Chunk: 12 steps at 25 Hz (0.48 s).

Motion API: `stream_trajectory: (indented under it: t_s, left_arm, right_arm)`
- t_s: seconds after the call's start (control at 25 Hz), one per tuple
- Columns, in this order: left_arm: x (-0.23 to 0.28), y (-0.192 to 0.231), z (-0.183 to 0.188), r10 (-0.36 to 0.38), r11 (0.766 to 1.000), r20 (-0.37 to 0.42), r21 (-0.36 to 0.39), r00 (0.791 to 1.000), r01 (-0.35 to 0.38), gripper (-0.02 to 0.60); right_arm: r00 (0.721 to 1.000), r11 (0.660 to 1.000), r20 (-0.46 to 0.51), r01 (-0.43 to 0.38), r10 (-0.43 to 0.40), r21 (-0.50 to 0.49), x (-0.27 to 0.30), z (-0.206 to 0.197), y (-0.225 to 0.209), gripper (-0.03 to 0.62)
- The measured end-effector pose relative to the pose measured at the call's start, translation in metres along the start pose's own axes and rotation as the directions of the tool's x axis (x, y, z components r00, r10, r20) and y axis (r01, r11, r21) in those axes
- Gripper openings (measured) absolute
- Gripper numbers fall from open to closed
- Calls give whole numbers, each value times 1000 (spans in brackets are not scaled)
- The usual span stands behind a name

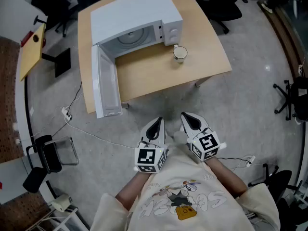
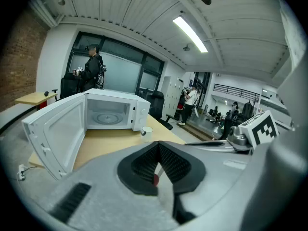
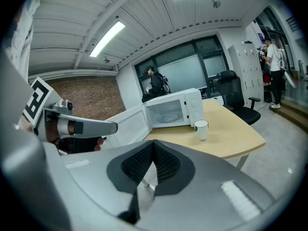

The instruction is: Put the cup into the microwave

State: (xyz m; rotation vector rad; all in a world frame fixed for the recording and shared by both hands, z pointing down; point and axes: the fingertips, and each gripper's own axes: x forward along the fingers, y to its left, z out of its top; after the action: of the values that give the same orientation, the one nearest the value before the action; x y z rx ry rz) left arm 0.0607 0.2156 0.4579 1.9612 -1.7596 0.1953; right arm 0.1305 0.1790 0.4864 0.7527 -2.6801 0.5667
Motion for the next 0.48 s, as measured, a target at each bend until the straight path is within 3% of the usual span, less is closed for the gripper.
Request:
stream_trajectory:
  t_s: [0.32,0.48]
  left_arm:
    - [6,-20,1,-4,1000,-1,-8,1000,4,5]
    - [10,-36,-2,-1,1000,-8,1,1000,1,5]
  right_arm:
    - [1000,1000,-22,18,-19,-15,-16,-3,-15,5]
    - [1000,1000,-4,-16,16,6,-24,-3,-19,6]
